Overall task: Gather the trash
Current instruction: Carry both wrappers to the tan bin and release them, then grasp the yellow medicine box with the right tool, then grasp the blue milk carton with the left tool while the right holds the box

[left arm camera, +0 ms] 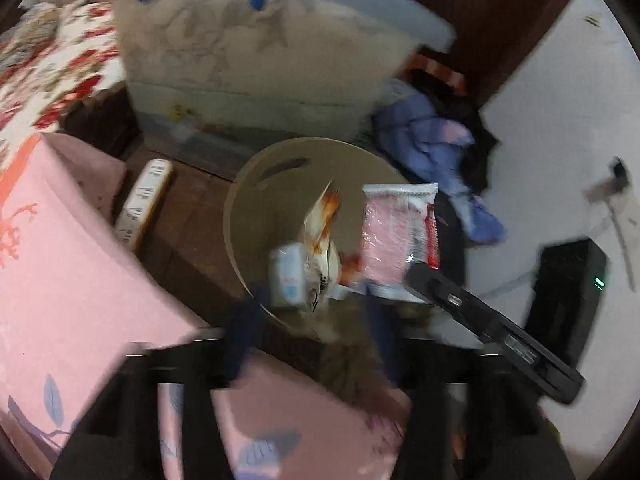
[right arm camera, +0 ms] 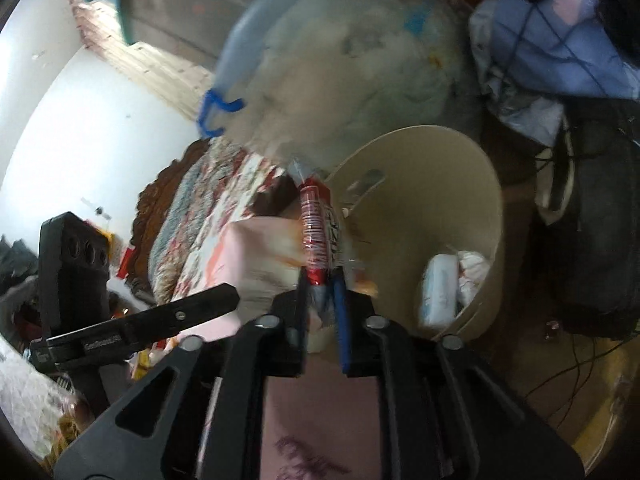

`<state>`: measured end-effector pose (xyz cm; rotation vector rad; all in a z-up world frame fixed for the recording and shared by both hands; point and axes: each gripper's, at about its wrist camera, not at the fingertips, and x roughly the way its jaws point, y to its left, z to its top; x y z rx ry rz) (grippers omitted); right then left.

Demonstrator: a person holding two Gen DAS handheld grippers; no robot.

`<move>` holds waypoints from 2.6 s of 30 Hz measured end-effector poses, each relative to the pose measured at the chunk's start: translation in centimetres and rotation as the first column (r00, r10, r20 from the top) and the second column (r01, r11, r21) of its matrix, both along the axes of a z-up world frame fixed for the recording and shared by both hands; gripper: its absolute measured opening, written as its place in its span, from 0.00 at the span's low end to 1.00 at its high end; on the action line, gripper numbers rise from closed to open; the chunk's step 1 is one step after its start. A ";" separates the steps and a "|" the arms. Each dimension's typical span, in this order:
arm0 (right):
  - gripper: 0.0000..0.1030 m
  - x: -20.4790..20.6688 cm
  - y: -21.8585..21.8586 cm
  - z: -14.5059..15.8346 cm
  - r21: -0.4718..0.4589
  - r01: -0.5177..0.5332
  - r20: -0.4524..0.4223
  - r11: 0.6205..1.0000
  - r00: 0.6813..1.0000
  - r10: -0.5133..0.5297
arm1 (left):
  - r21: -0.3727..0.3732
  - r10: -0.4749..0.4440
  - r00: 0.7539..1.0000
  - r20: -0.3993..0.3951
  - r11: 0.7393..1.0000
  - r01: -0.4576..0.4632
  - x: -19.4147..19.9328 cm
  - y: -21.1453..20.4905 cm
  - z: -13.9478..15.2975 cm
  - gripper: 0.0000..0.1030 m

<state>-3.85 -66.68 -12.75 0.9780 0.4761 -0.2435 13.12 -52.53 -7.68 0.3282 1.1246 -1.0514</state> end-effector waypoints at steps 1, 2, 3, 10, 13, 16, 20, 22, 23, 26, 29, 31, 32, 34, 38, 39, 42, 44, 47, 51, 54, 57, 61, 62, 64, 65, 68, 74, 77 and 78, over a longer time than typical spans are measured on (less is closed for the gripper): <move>0.64 -0.1 -0.3 -0.2 0.003 0.022 0.004 1.000 1.000 -0.022 | -0.001 0.015 1.000 0.008 1.000 -0.015 0.2 -0.2 0.0 0.56; 0.86 -0.5 -0.3 -0.1 -0.008 0.056 0.007 0.998 0.998 -0.056 | -0.008 0.023 1.000 -0.001 1.000 -0.023 0.3 0.2 0.0 0.56; 0.85 -1.1 0.3 -0.2 -0.027 0.080 0.015 0.996 0.997 -0.080 | -0.021 0.029 0.999 -0.016 0.999 -0.029 0.4 0.7 0.2 0.56; 0.79 -2.8 1.6 1.5 -0.023 0.106 0.099 0.994 0.990 -0.104 | -0.080 -0.002 0.998 0.068 0.997 0.007 -3.4 7.7 2.7 0.56; 0.67 -1.5 3.4 2.6 -0.039 0.039 0.107 0.999 0.994 -0.034 | -0.094 -0.027 0.998 0.057 0.995 0.032 -5.5 11.1 3.0 0.56; 0.60 0.5 6.1 3.7 -0.048 -0.074 0.117 0.996 0.990 0.079 | -0.109 -0.035 0.998 0.047 0.993 0.040 -7.1 15.5 3.1 0.56; 0.61 5.0 11.3 4.5 -0.028 -0.255 0.125 0.966 0.958 0.257 | -0.105 0.029 0.999 0.029 0.994 -0.026 -7.3 22.6 2.8 0.56; 0.61 8.1 14.2 4.1 0.041 -0.352 0.143 0.935 0.928 0.343 | -0.106 0.091 0.995 0.031 0.991 -0.087 -6.8 26.2 2.8 0.56; 0.63 9.7 15.9 3.8 0.080 -0.396 0.148 0.915 0.912 0.382 | -0.112 0.134 0.990 0.035 0.985 -0.130 -6.4 28.6 3.0 0.56; 0.79 14.3 20.7 2.8 0.158 -0.481 0.131 0.862 0.876 0.465 | -0.139 0.287 0.956 0.066 0.951 -0.276 -5.2 35.4 4.2 0.59; 0.79 18.0 24.3 1.6 0.248 -0.528 0.130 0.812 0.849 0.512 | -0.153 0.473 0.868 0.153 0.879 -0.452 -3.9 42.0 5.6 0.84; 0.79 19.8 26.1 1.1 0.303 -0.537 0.135 0.787 0.842 0.522 | -0.156 0.548 0.813 0.200 0.837 -0.525 -3.3 45.3 6.1 0.84; 0.73 20.6 26.8 0.9 0.315 -0.540 0.132 0.781 0.839 0.528 | -0.151 0.584 0.788 0.194 0.812 -0.564 -2.7 47.2 6.1 0.84; 0.33 21.6 28.1 0.6 0.347 -0.558 0.143 0.754 0.826 0.545 | -0.154 0.626 0.763 0.163 0.780 -0.607 -2.1 49.5 5.8 0.84; 0.30 19.9 29.3 0.9 0.320 -0.570 0.180 0.757 0.821 0.542 | -0.177 0.656 0.744 0.127 0.753 -0.633 -2.0 52.0 5.2 0.84; 0.29 19.0 29.3 1.1 0.306 -0.571 0.179 0.762 0.821 0.543 | -0.180 0.659 0.743 0.120 0.750 -0.636 -1.9 52.3 5.0 0.84; 0.29 14.9 28.4 0.9 0.288 -0.570 0.182 0.770 0.821 0.541 | -0.175 0.660 0.739 0.131 0.749 -0.639 -1.4 52.5 4.3 0.84; 0.29 12.4 28.0 0.6 0.284 -0.566 0.183 0.774 0.824 0.536 | -0.148 0.655 0.743 0.139 0.756 -0.638 -0.4 52.3 3.2 0.88; 0.28 8.2 26.8 0.0 0.282 -0.534 0.167 0.797 0.845 0.507 | -0.103 0.654 0.744 0.136 0.757 -0.646 1.4 52.0 1.8 0.88; 0.27 3.6 25.7 -1.1 0.289 -0.471 0.108 0.834 0.881 0.460 | -0.089 0.654 0.751 0.086 0.756 -0.648 3.1 51.9 0.6 0.88; 0.27 1.8 25.7 -1.4 0.273 -0.454 0.080 0.848 0.889 0.450 | -0.077 0.673 0.738 0.050 0.739 -0.669 3.5 51.5 0.3 0.88; 0.27 1.1 25.7 -1.3 0.257 -0.456 0.076 0.852 0.889 0.452 | -0.116 0.662 0.741 0.112 0.749 -0.652 2.6 50.2 2.0 0.88; 0.30 1.9 25.7 -1.3 0.253 -0.450 0.059 0.857 0.891 0.450 | -0.123 0.604 0.760 0.238 0.795 -0.594 1.1 47.5 4.1 0.88; 0.32 2.0 25.6 -1.5 0.261 -0.442 0.051 0.858 0.894 0.445 | -0.107 0.569 0.776 0.273 0.819 -0.564 0.8 46.4 4.3 0.88; 0.33 1.8 25.2 -1.9 0.273 -0.428 0.055 0.862 0.901 0.430 | -0.044 0.481 0.807 0.342 0.867 -0.497 0.6 43.7 4.2 0.88; 0.36 1.6 25.2 -1.8 0.264 -0.421 0.053 0.868 0.905 0.423 | -0.024 0.447 0.819 0.360 0.882 -0.471 0.6 42.7 4.0 0.88; 0.66 0.8 25.4 -0.3 0.152 -0.400 0.030 0.904 0.916 0.400 | 0.070 0.351 0.853 0.386 0.911 -0.407 1.6 39.7 2.5 0.88; 0.78 0.1 26.6 2.4 -0.107 -0.411 -0.054 0.905 0.912 0.407 | 0.137 0.327 0.873 0.362 0.908 -0.397 2.9 37.6 0.8 0.86; 0.78 0.5 27.0 2.7 -0.184 -0.417 -0.095 0.890 0.909 0.407 | 0.093 0.286 0.912 0.294 0.941 -0.325 1.3 36.8 1.6 0.83; 0.78 0.5 27.0 2.7 -0.198 -0.418 -0.104 0.886 0.908 0.406 | 0.080 0.265 0.928 0.263 0.952 -0.294 0.6 36.2 1.7 0.83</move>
